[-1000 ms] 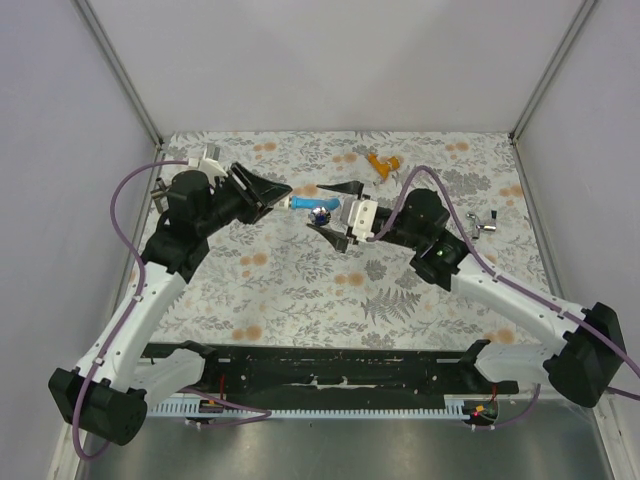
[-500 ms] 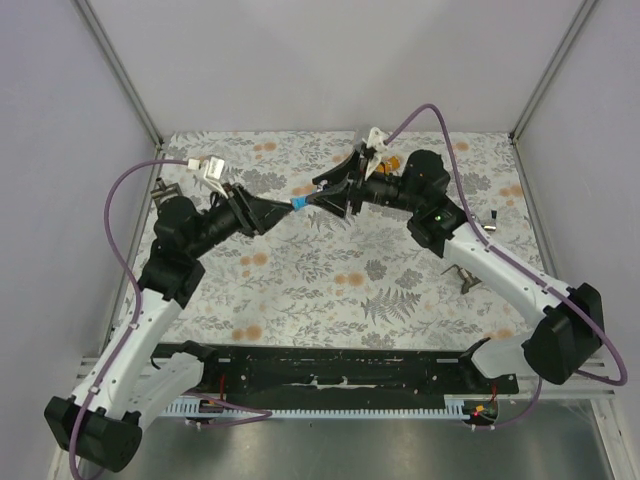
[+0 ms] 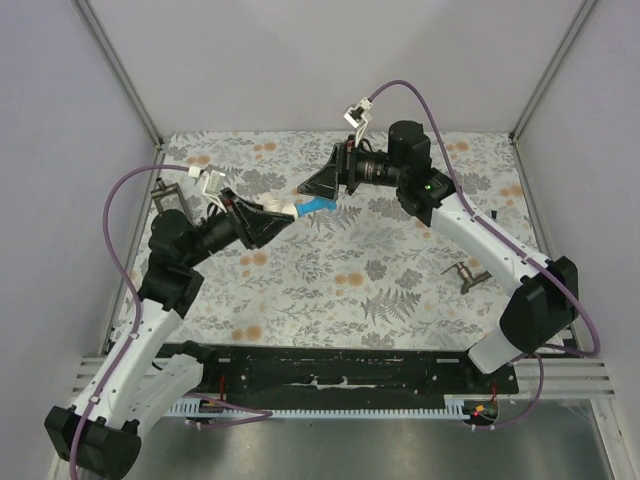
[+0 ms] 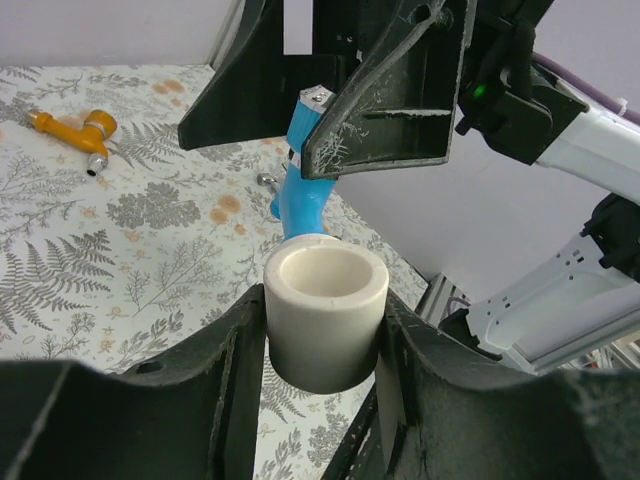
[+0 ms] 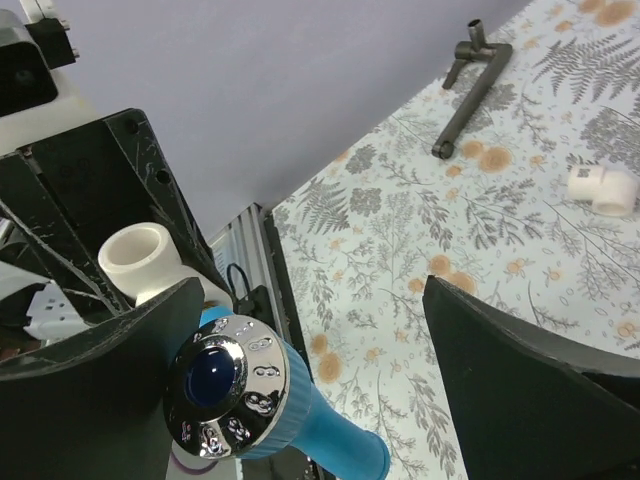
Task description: Install the water faucets
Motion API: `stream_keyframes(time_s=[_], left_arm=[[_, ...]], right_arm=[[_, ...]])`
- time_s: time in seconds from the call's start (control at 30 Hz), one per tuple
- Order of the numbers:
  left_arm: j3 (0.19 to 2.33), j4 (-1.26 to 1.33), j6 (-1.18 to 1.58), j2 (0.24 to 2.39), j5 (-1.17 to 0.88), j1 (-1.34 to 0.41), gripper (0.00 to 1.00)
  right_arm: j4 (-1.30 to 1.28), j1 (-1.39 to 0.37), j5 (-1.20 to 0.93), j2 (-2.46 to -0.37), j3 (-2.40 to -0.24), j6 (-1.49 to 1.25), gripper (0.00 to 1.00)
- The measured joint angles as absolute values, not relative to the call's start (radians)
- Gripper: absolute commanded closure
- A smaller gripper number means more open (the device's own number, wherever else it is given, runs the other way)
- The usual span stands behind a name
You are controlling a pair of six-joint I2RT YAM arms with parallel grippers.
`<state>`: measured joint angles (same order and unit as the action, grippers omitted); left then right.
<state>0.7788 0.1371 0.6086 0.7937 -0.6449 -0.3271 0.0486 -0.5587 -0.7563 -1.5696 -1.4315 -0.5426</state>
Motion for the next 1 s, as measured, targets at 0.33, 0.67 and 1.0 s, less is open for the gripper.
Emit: stream_keyframes(time_s=[0.33, 0.67, 1.0], left_arm=[[0.746, 0.189, 0.78, 0.829, -0.558, -0.332, 0.98], [0.663, 0.5, 1.037, 0.941, -0.588, -0.333, 0.98], [0.662, 0.738, 1.158, 0.996, -0.64, -0.333, 0.98]], right_arm=[[0.028, -0.539, -0.561, -1.454, -1.313, -0.398, 0.02], [0.147, -0.493, -0.535, -1.222, -1.147, -0.298, 0.09], [0.169, -0.493, -0.633, -1.232, -1.139, -0.421, 0.18]])
